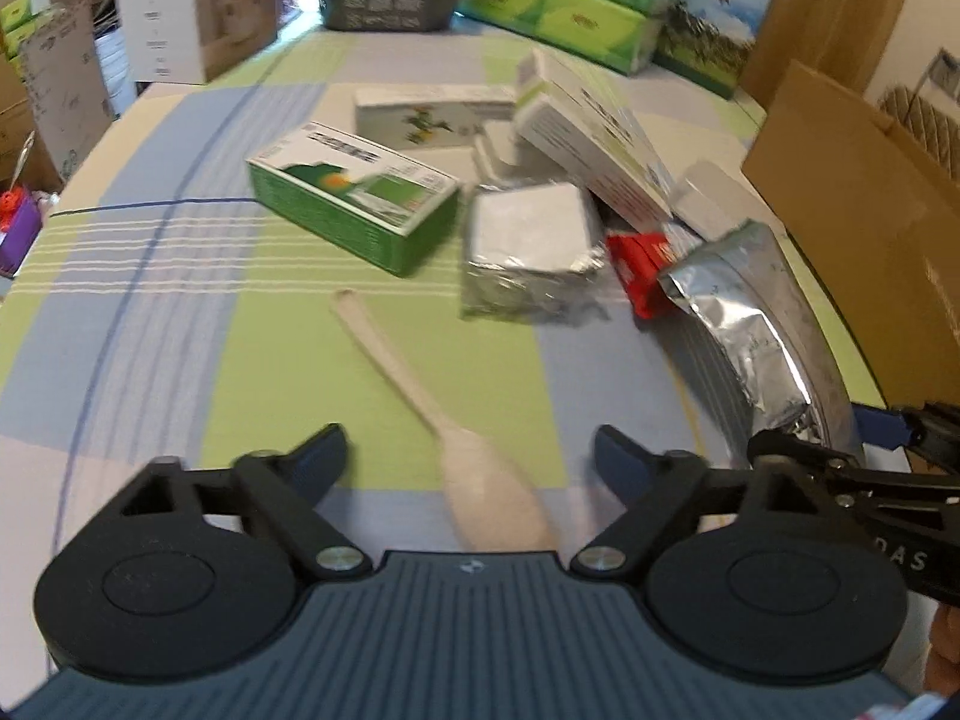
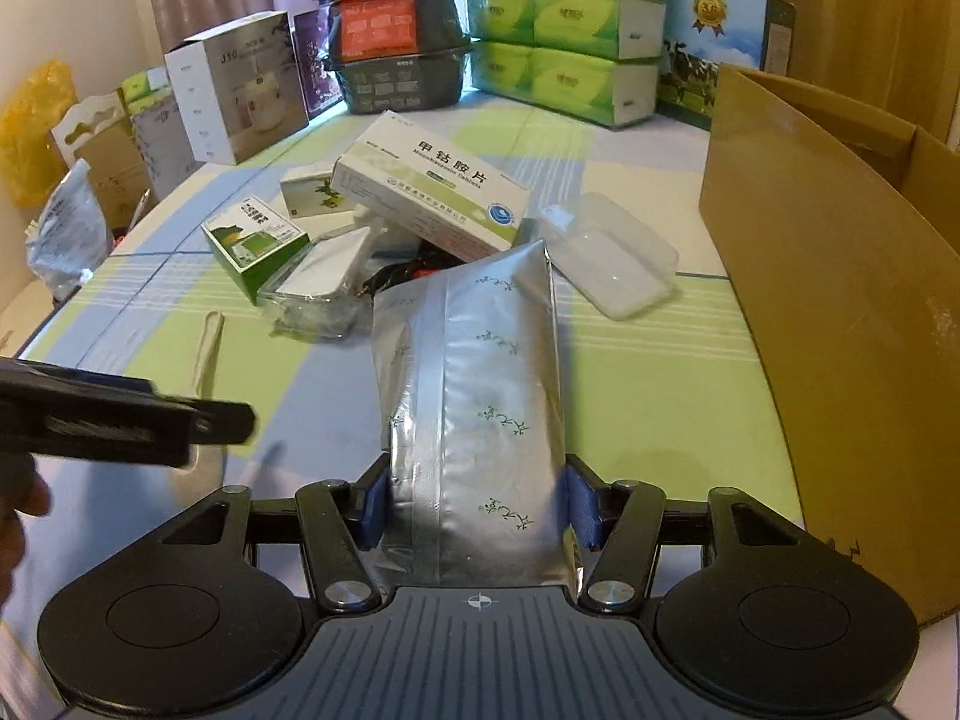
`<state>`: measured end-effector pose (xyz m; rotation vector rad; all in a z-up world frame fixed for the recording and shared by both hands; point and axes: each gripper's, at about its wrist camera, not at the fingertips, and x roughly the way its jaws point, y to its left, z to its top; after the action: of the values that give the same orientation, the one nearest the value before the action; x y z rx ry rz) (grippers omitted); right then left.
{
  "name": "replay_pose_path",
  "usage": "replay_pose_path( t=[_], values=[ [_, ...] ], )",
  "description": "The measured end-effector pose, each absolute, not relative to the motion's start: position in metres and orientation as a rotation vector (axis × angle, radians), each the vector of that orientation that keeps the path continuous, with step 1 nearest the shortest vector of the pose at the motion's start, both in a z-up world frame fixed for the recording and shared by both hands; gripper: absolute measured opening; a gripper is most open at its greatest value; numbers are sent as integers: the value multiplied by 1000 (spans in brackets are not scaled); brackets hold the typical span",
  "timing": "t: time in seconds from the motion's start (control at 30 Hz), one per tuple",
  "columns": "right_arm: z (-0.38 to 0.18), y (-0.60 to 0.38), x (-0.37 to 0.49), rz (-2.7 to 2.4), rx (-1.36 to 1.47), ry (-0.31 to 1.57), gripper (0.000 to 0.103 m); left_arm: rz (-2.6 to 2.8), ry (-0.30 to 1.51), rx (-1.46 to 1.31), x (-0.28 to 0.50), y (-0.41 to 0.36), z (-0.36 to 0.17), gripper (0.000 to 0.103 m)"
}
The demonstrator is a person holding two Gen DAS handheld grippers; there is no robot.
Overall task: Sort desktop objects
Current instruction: 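Grasp the silver foil bag with the right tool while the left tool approaches the white spoon, then close the left tool on the white plastic spoon handle while the right tool holds the bag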
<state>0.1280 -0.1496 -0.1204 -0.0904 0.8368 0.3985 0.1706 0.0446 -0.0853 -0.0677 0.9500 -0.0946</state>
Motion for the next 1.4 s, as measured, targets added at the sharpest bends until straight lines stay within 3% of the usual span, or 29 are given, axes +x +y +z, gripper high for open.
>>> replay_pose_path(
  t=[0.1, 0.17, 0.23, 0.53, 0.7, 0.93, 1.07, 1.17, 1.27, 1.4],
  values=[
    [-119, -151, 124, 405, -86, 838, 54, -78, 938, 53, 169, 32, -90, 61],
    [-120, -152, 122, 406, -76, 840, 54, -106, 920, 64, 164, 33, -90, 39],
    [-119, -154, 118, 411, -69, 843, 54, -116, 922, 69, 160, 34, -88, 25],
    [-114, -171, 84, 413, -22, 865, 55, -327, 977, 71, 107, 44, -76, 17],
    [-113, -167, 77, 403, -31, 863, 55, -281, 967, 35, 95, 55, -79, 23],
    [-115, -158, 80, 394, -42, 843, 58, -227, 959, 1, 105, 58, -82, 23],
    [-117, -155, 83, 390, -40, 836, 60, -195, 956, 7, 110, 60, -83, 13],
    [-117, -153, 85, 393, -36, 832, 64, -183, 957, 17, 111, 62, -83, 7],
    [-116, -153, 87, 394, -27, 825, 75, -185, 957, 40, 111, 61, -83, 4],
    [-114, -151, 87, 387, -44, 799, 81, -216, 961, 37, 108, 57, -83, 4]
  ],
)
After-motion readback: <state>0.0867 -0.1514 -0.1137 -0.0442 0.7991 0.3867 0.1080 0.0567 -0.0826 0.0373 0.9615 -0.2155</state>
